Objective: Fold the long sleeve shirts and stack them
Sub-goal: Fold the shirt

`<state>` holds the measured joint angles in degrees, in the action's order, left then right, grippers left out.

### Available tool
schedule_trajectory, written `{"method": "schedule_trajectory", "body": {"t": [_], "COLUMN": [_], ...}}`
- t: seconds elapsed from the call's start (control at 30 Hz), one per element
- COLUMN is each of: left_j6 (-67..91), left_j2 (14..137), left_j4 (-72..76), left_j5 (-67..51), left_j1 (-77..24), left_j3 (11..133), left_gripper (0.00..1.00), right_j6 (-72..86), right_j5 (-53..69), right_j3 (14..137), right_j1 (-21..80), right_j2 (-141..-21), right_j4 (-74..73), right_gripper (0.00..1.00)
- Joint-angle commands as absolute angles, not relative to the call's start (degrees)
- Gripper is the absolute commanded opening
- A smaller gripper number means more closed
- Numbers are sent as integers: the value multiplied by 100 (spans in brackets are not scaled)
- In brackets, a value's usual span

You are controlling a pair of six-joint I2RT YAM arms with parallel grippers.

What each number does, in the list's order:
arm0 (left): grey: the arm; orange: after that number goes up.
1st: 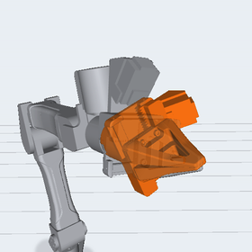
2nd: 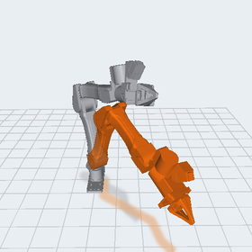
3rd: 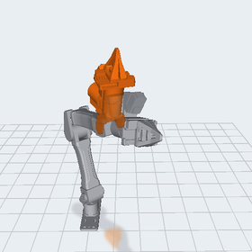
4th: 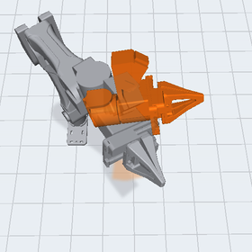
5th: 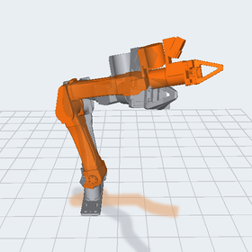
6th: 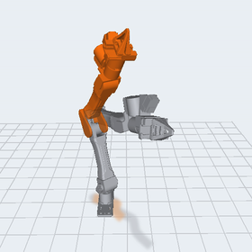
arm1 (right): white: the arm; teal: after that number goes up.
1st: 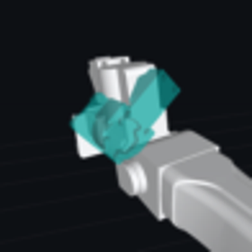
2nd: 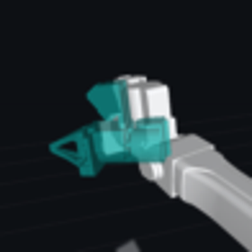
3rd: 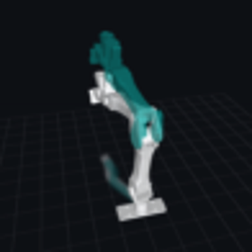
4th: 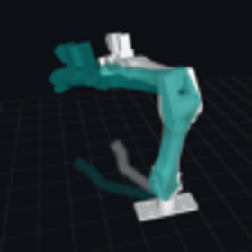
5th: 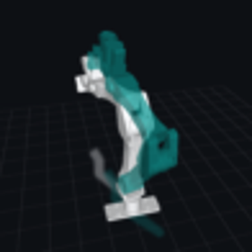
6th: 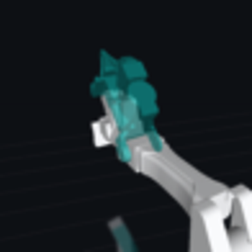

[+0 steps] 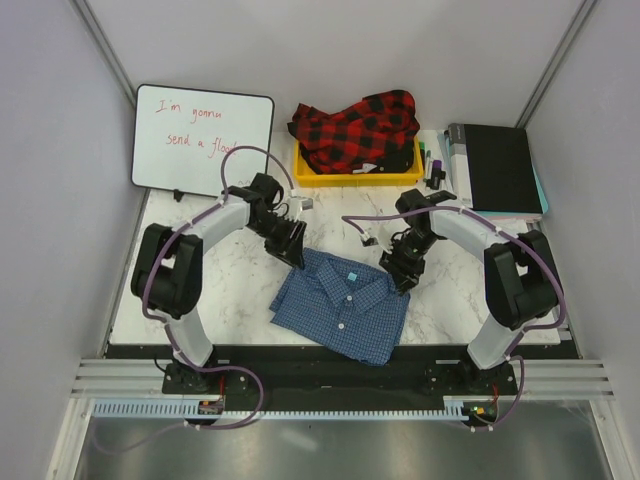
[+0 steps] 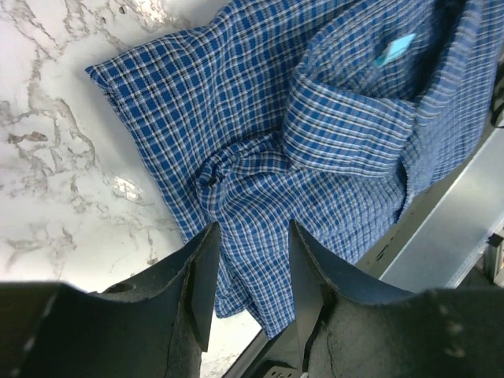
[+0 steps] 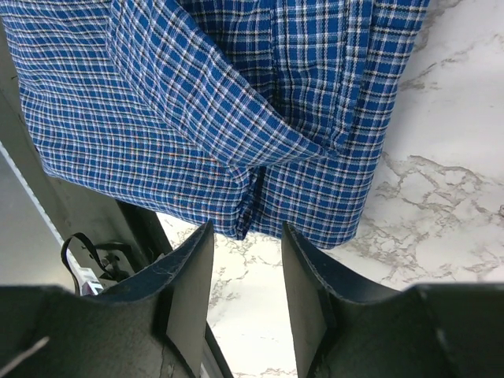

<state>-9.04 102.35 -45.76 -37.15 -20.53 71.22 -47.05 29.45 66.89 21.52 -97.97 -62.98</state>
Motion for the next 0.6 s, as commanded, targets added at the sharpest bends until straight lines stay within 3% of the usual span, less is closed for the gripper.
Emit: {"method": "schedule_trajectory", "body": {"t": [0.0,0.43,0.57], "left_j6": [-1274,-1345,-1362], "left_j2": [10529,10925,10942], "left_j4": [-4641,-4614,-4614], "left_j5": [-3454,-3278,-3357], "left_j1": [-2206,-2382,-2408], "left_j3": [7391,7646,7717], "left_gripper": [46,47,41], "right_j6": [-4843,-4781,-4825], "right_j5": [3137,3155,3190], "right_j3": [6697,6750,6741], "right_j1": [2153,2311,2347], "right_j2": [-9835,-10204,-10222], "right_j4": [-6258,-6170,-6187], "right_gripper": [46,43,40]}}
